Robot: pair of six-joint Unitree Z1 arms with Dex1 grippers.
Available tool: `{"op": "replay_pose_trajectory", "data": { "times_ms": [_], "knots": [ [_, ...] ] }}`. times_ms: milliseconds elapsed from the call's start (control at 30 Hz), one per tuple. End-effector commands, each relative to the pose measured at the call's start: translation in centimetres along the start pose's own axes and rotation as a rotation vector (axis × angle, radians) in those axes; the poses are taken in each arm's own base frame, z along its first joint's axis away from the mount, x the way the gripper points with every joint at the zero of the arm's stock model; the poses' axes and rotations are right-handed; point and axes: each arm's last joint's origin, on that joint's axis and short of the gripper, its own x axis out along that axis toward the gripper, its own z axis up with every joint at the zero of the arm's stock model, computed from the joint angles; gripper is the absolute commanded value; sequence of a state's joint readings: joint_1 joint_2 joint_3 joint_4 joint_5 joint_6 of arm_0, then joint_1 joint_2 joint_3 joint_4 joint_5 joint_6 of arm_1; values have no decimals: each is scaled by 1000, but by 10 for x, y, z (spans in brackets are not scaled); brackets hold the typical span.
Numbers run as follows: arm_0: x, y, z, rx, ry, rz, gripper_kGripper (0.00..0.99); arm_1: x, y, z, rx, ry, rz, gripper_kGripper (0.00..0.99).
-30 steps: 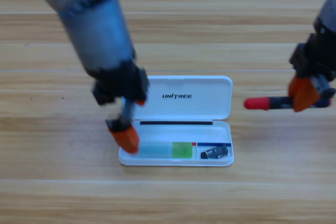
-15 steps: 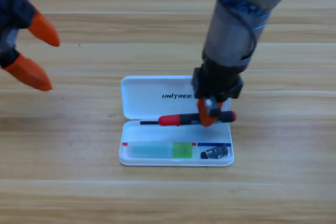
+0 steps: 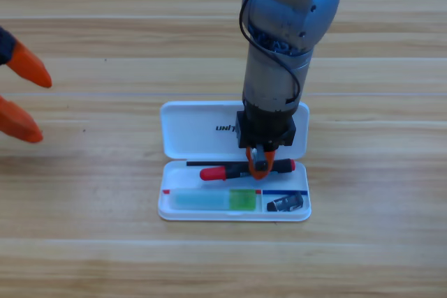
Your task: Clean up eraser and pencils
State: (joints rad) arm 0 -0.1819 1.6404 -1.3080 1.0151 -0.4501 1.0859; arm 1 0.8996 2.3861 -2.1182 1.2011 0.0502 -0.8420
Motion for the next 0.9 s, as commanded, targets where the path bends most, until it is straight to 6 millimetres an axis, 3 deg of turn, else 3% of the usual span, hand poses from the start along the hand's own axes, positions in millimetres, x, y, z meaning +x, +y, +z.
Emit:
{"op": "replay_pose_trajectory", "data": {
  "times_ms": [33,133,233,267,300,400,467,567,667,733,800,900],
  "knots": [
    [1,-5,-9,-11,-18,0,990,26,0,7,3,41,34,0],
    [0,-6,-9,-8,-19,2,990,24,-1,7,20,37,28,8],
    [0,-7,-9,-9,-19,1,990,19,0,7,31,30,21,655],
    [0,-7,-10,-9,-18,0,990,17,1,6,34,29,20,824],
    [0,-7,-10,-8,-18,0,990,12,2,5,36,23,18,881],
    [-1,-9,-10,-7,-20,3,990,-13,10,1,38,6,13,933],
    [-1,-10,-10,-6,-20,3,990,-44,24,-5,35,-33,20,945],
    [-2,-11,-10,-4,-23,6,990,-112,64,-22,9,-142,18,945],
    [-5,-12,-9,0,-36,11,990,-178,107,-52,-11,-283,-15,946],
    [-6,-12,-8,1,-48,11,990,-209,133,-71,-17,-371,-31,946],
    [-6,-10,-6,2,-66,16,990,-226,150,-84,3,-444,-48,946],
    [-2,-3,-4,-8,-112,32,990,-226,157,-99,97,-559,-108,948]
  ]
}}
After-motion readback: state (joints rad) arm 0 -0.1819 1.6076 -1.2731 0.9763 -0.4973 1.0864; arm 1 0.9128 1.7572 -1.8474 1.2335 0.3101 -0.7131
